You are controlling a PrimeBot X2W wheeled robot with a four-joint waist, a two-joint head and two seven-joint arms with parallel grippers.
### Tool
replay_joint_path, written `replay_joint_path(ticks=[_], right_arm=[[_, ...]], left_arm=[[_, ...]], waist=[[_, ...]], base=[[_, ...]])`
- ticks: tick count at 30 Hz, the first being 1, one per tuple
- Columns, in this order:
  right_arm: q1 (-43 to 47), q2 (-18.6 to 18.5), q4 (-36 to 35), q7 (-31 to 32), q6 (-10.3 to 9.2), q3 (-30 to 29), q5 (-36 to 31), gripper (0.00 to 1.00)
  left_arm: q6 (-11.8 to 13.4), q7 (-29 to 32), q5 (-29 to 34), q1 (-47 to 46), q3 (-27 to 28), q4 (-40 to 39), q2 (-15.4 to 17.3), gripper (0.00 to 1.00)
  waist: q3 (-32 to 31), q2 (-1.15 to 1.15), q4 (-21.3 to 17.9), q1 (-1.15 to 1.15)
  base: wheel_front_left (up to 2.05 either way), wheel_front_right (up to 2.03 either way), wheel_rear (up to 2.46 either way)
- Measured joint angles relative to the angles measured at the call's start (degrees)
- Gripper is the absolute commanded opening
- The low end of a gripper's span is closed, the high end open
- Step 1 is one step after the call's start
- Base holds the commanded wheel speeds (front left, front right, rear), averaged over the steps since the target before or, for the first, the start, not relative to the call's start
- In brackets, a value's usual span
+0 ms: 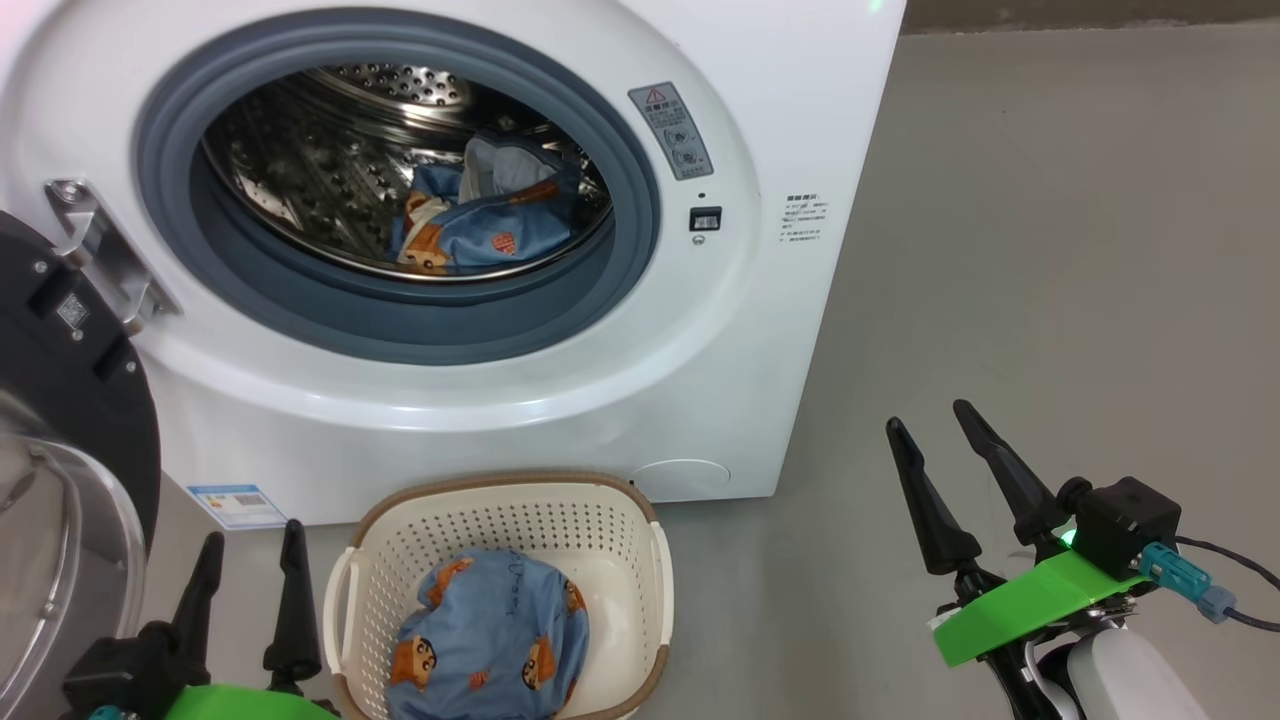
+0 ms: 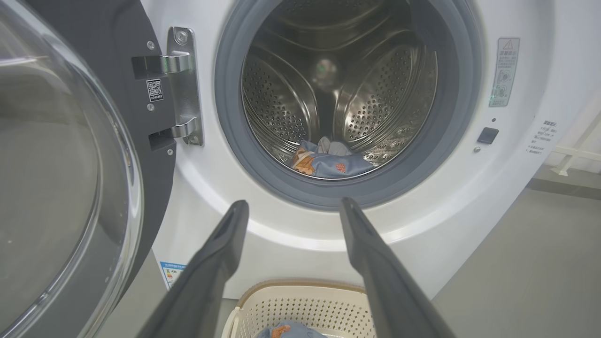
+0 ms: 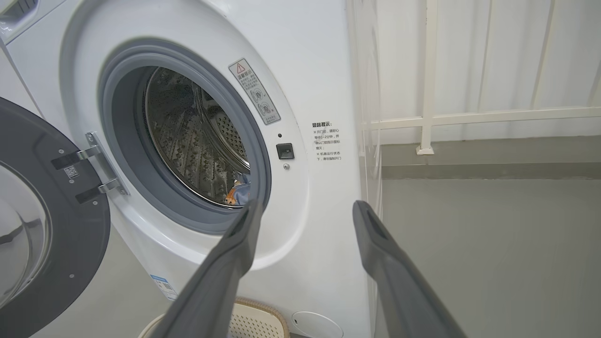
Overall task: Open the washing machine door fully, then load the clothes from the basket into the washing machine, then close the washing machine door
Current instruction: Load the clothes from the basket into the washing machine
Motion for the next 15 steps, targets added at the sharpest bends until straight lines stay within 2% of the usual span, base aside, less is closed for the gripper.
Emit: replay_joint_path(ticks=[15], right_arm=[[-0.19,0.33,-0.51,0.00,0.00,-0.27,-0.05,1.00]], left_arm=[[-0.93,0.00,0.29,-1.32,0.34,0.98,-0.09,1.00]], waist=[[3.02,0.00,-0.95,0.00]], base=[[0.00,0.00,0.00]])
